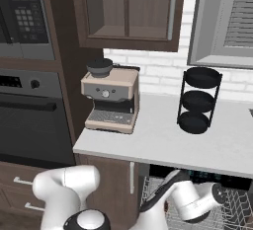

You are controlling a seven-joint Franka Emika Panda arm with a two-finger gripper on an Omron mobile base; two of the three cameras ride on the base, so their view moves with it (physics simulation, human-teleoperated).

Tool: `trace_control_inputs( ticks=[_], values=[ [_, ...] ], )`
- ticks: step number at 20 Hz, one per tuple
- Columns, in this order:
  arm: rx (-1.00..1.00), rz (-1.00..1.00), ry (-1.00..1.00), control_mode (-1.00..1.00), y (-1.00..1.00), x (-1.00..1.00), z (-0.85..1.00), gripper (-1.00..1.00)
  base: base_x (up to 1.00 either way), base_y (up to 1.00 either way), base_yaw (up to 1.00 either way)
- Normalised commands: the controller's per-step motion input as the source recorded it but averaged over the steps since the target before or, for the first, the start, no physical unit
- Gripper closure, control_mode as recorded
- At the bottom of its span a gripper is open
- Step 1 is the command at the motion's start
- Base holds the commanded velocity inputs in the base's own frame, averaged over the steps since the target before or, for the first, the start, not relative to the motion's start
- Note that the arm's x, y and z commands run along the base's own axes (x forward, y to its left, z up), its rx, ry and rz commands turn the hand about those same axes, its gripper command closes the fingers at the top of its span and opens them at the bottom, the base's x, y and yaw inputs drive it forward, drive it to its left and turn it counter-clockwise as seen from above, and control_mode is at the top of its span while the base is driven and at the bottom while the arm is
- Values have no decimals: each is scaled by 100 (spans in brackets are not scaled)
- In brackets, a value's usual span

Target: Pick up the cup and bowl from the counter, place them in the dishwasher, and close the dishwasher door.

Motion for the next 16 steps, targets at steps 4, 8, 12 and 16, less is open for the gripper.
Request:
trace_control_inputs(
  ticks=[4, 8, 12, 16],
  values=[
    [20, 0, -16, -100, 1, 12, -44, 100, 0, 0, 0],
    [11, 0, -5, -100, 22, 41, -29, 100, 0, 0, 0],
    [0, 0, 0, -100, 28, 58, -12, 100, 0, 0, 0],
    [0, 0, 0, -100, 0, 36, -59, 100, 0, 0, 0]
  ],
)
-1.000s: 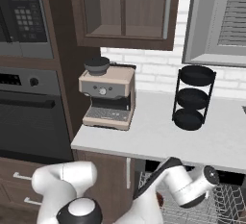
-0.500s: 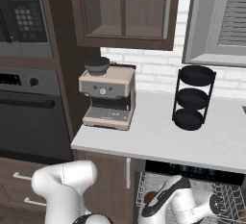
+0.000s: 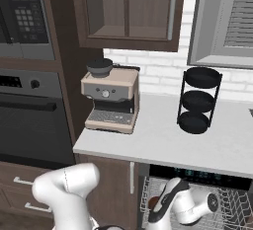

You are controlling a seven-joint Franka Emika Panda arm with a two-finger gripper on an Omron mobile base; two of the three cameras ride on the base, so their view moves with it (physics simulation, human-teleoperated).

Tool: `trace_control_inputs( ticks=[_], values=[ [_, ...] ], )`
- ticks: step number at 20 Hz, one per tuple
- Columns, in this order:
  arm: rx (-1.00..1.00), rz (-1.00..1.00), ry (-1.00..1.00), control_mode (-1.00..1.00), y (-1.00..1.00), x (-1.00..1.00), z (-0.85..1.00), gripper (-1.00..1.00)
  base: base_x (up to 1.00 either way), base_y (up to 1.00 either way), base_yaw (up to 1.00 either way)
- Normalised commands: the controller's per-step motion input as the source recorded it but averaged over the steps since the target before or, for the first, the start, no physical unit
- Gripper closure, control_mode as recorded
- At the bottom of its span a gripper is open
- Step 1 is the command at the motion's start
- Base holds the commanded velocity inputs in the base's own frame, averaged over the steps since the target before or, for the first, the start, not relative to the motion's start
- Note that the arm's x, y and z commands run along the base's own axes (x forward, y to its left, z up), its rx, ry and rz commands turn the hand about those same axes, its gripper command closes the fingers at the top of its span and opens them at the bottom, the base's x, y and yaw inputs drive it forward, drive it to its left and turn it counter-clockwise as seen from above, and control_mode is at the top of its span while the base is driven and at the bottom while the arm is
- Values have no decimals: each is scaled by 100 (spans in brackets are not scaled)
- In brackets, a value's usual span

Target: Pick up the cup and bowl from the counter, place them in the dishwasher, and close the dishwasher door.

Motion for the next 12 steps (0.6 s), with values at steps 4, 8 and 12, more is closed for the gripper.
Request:
trace_control_inputs(
  ticks=[4, 8, 12],
  values=[
    [0, 0, 0, -100, -3, 24, -73, 100, 0, 0, 0],
    [0, 0, 3, -100, 0, 40, -44, 100, 0, 0, 0],
    [0, 0, 4, -100, 0, 23, -34, 100, 0, 0, 0]
  ],
)
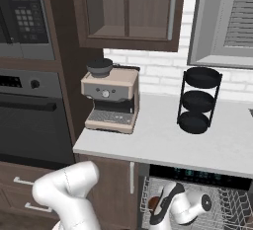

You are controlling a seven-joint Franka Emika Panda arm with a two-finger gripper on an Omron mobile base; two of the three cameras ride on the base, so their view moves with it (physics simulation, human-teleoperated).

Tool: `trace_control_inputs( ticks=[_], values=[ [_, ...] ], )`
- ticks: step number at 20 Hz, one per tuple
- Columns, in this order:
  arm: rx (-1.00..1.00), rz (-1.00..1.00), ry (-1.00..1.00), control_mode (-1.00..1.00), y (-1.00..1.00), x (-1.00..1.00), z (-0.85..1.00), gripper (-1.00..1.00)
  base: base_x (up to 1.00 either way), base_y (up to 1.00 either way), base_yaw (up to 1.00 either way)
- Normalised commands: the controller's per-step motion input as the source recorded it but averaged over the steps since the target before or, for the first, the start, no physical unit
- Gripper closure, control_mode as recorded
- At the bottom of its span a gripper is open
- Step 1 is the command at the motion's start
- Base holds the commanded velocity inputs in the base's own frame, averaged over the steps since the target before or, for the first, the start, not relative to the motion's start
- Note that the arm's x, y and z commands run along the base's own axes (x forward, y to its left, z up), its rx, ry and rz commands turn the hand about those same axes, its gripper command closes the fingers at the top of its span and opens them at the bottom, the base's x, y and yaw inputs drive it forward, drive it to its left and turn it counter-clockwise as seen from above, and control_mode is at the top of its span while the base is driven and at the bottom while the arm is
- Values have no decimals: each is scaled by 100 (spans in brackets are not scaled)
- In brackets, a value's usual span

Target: Pick up the cup and bowl from the counter, place them in the dishwasher, and close the dishwasher door.

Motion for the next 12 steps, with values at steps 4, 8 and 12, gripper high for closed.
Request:
trace_control_inputs(
  ticks=[4, 8, 12],
  values=[
    [0, 0, 9, -100, -9, 0, -32, 100, 0, 0, 0],
    [0, 0, 9, -100, 0, 0, -21, -100, 0, 0, 0],
    [0, 0, 7, -100, 0, 0, -18, -100, 0, 0, 0]
  ],
)
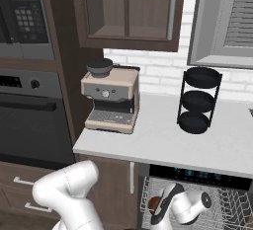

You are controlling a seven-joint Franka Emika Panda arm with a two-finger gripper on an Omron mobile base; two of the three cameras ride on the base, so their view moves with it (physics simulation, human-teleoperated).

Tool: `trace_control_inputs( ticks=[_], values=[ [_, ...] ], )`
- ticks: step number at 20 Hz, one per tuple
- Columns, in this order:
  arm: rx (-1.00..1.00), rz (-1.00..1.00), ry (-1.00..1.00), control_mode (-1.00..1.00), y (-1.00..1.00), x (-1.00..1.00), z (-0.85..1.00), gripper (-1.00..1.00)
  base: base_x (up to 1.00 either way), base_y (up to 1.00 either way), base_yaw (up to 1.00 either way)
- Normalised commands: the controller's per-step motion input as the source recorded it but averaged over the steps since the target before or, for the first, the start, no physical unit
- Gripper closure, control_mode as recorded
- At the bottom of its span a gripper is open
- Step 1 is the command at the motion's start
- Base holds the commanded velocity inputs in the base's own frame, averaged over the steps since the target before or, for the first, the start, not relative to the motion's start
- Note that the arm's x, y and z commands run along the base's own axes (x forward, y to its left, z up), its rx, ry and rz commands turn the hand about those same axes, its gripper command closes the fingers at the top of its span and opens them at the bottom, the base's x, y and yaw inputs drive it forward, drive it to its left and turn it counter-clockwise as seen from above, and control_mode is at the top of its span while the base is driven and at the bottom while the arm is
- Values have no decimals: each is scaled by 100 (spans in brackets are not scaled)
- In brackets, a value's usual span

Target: Pick up the cup and bowl from the counter, place them in the dishwasher, and close the dishwasher door.

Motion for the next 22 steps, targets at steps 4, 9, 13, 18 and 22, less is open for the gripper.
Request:
trace_control_inputs(
  ticks=[4, 9, 13, 18, 22],
  values=[
    [0, 0, 6, -100, -5, 0, -14, -100, 0, 0, 0],
    [2, -1, 11, -100, -13, -9, -13, -100, 0, 0, 0],
    [0, -10, 10, -100, -16, -23, -8, -100, 0, 0, 0],
    [-4, -15, 3, -100, -13, -24, 0, -100, 0, 0, 0],
    [-21, -18, 0, -100, -10, -1, 0, -100, 0, 0, 0]
  ],
)
